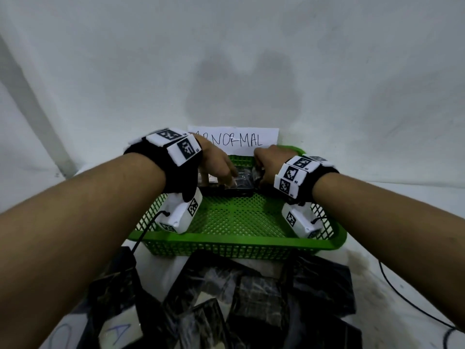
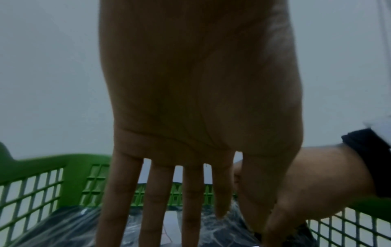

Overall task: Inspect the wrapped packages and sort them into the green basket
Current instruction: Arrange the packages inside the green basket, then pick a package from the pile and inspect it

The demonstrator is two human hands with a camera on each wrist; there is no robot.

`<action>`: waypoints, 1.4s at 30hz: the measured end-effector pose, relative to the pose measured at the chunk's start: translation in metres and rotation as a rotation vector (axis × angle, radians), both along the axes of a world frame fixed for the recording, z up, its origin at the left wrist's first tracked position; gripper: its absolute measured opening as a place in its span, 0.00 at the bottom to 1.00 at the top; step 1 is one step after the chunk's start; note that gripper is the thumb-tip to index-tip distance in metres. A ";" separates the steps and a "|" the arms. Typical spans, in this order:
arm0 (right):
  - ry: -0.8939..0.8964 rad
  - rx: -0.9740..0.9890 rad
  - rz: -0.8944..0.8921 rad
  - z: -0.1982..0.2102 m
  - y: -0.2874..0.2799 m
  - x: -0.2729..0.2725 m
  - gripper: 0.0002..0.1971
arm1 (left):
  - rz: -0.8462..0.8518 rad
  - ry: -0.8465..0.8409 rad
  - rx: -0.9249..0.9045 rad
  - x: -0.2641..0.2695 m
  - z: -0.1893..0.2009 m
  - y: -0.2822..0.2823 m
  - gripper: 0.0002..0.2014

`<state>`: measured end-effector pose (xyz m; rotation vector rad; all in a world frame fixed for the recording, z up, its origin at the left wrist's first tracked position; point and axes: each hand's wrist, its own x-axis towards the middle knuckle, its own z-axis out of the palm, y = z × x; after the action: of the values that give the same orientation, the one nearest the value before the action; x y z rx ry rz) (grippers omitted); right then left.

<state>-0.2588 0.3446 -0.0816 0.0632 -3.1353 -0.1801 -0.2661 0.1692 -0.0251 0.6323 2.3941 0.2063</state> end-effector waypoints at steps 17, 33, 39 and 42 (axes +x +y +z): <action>-0.123 -0.194 0.266 0.126 -0.097 0.119 0.17 | 0.122 0.225 0.435 0.086 0.065 -0.101 0.14; -0.331 -0.109 0.529 0.053 -0.221 0.148 0.29 | 0.468 0.151 -0.028 0.175 -0.017 -0.234 0.33; -0.285 0.031 0.426 0.050 -0.202 0.152 0.30 | 0.600 0.128 0.317 0.185 -0.022 -0.247 0.45; -0.161 -0.095 0.389 0.051 -0.194 0.153 0.32 | 0.557 0.144 0.389 0.192 -0.015 -0.252 0.48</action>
<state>-0.1060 0.1503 -0.0302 0.7126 -3.1980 -0.0246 -0.0746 -0.0828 -0.0398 0.1267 2.6431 0.9051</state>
